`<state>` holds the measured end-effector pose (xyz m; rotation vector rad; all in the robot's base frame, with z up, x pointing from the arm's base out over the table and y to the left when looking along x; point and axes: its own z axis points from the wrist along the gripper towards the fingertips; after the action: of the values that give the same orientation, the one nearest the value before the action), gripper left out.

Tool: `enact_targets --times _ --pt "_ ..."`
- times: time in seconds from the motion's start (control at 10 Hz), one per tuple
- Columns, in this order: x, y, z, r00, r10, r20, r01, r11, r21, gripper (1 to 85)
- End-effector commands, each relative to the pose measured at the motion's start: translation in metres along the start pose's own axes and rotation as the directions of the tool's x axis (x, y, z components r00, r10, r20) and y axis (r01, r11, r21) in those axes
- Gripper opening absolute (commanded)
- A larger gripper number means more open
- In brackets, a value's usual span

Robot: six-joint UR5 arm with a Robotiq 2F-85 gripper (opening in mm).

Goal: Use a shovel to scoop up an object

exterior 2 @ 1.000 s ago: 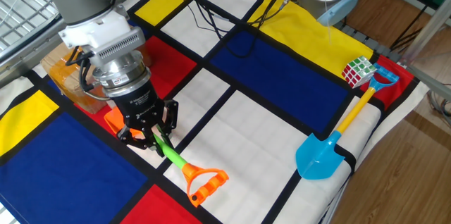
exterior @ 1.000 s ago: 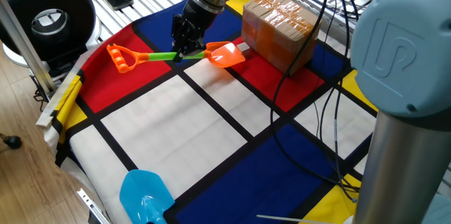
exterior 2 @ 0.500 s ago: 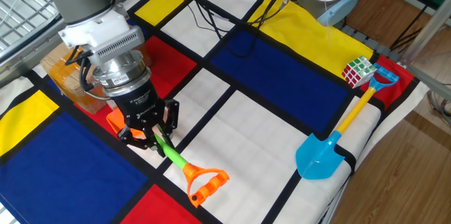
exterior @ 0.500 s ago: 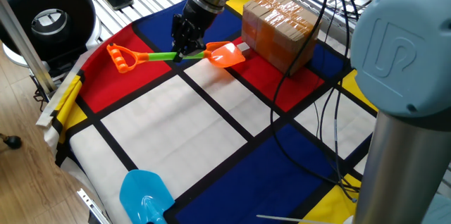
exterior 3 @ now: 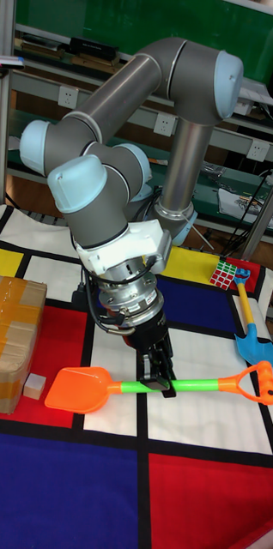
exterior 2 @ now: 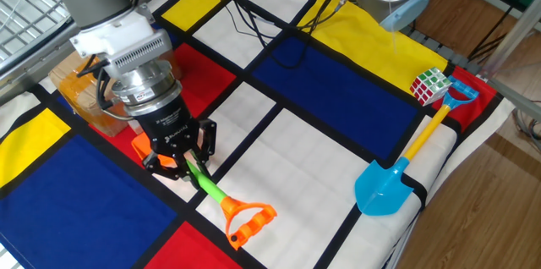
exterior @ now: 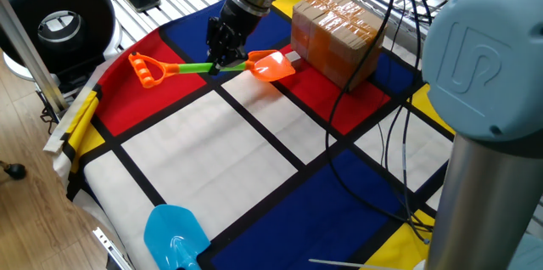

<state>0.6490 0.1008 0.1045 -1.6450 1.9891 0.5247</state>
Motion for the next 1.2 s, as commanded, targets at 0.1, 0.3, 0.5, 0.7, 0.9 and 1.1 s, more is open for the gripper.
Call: enact_targets --times 0.1,0.3,0.5,0.7,0.9,1.1 --pt "-0.013 0.002 -0.003 0.999 0.001 0.052 -0.001 1.0 -0.009 1.0" --pt "-0.013 0.003 -0.003 0.999 -0.011 0.051 0.012 1.0 -0.015 1.0" --pt "-0.01 0.003 -0.002 0.999 -0.022 0.04 0.022 1.0 -0.013 1.0" --pt "-0.01 0.003 -0.002 0.999 -0.017 0.04 0.018 1.0 -0.013 1.0" --pt "-0.011 0.003 -0.002 0.999 -0.014 0.045 0.014 1.0 -0.014 1.0" --pt "-0.001 0.0 -0.002 1.0 -0.009 0.003 0.009 1.0 -0.004 1.0"
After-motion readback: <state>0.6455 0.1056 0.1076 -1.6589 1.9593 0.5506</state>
